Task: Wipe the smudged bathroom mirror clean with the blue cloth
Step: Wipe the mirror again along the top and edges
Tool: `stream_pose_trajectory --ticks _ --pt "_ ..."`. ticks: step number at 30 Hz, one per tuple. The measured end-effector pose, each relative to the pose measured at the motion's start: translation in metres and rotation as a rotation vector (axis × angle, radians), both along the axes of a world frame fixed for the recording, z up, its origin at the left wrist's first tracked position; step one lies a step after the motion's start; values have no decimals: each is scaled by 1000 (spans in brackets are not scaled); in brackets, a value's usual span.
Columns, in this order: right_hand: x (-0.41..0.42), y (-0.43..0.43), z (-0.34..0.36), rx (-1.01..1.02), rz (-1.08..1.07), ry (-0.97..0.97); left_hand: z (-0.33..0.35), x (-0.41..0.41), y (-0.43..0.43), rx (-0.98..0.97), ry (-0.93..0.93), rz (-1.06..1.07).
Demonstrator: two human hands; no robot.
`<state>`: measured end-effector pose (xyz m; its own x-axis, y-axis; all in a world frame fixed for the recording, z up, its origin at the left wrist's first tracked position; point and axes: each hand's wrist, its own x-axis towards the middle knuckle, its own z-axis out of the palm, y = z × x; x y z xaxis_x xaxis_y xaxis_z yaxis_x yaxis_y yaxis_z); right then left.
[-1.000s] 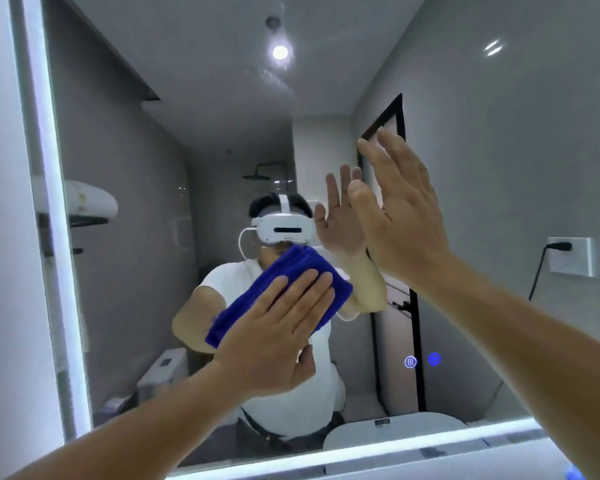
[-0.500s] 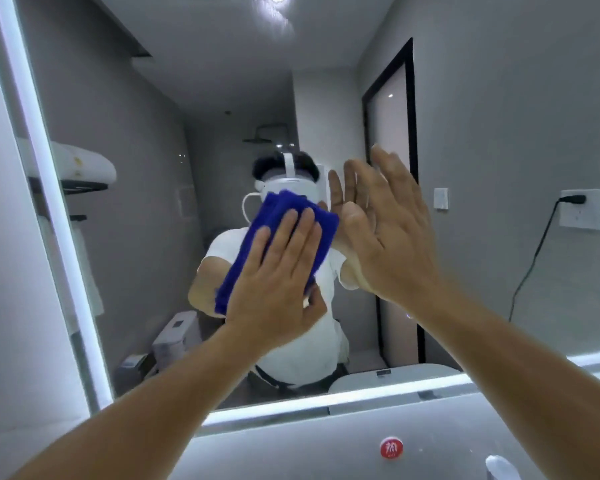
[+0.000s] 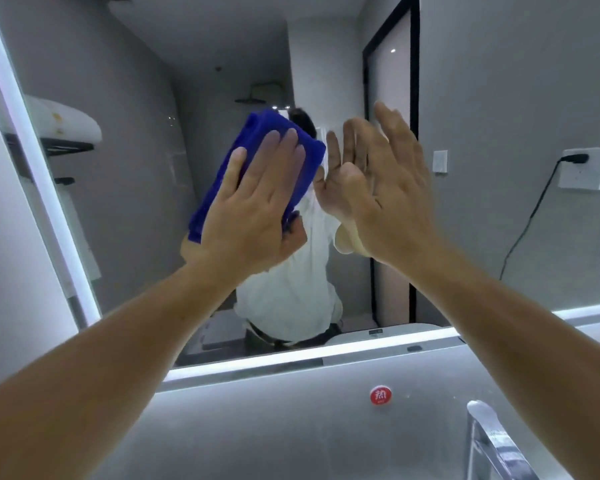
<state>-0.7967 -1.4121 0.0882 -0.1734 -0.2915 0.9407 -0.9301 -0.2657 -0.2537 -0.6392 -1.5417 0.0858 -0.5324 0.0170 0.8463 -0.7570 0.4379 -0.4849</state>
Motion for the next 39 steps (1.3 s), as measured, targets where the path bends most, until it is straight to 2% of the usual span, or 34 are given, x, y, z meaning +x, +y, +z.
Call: stream_pose_trajectory --ticks 2,3,6,8,11,14,16,18,20,22,23,25,27,31,33,36,39 --pt "-1 0 -2 -4 -4 5 -40 -11 2 46 85 -27" --pt "-3 1 -4 -2 -3 5 -71 -13 6 72 56 -33" --pt "-10 6 -16 25 4 -13 -173 -5 19 124 -238 -18" --pt "-16 11 -25 61 10 -27 -211 8 22 149 -444 28" --pt "-26 16 -22 85 3 -63 -204 15 23 154 -539 35" --pt "-24 15 -11 67 19 -114 -148 15 17 31 -643 -48" --pt "-18 10 -6 38 37 -111 -95 15 6 -19 -578 -40" --pt "-14 7 -3 6 39 -97 -64 10 1 3 -343 -10" --pt "-12 7 -8 -3 26 -93 -78 4 4 73 -114 6" --pt "-11 9 -21 11 11 -64 -131 1 10 126 -51 -14" --pt "-10 10 -29 28 14 -44 -162 3 14 153 -134 -18" --pt "-11 11 -46 83 24 -22 -212 15 19 196 -436 12" --pt "-12 11 -59 139 10 -26 -234 29 19 191 -675 92" --pt "-11 8 -69 154 -21 7 -201 38 12 68 -809 7" --pt "-6 5 -68 131 9 18 -144 40 2 -17 -725 -50" --pt "0 -1 -62 88 25 -7 -59 45 -9 -62 -429 -17" --pt "7 -3 -59 64 34 -43 -72 37 -5 22 -96 -18"
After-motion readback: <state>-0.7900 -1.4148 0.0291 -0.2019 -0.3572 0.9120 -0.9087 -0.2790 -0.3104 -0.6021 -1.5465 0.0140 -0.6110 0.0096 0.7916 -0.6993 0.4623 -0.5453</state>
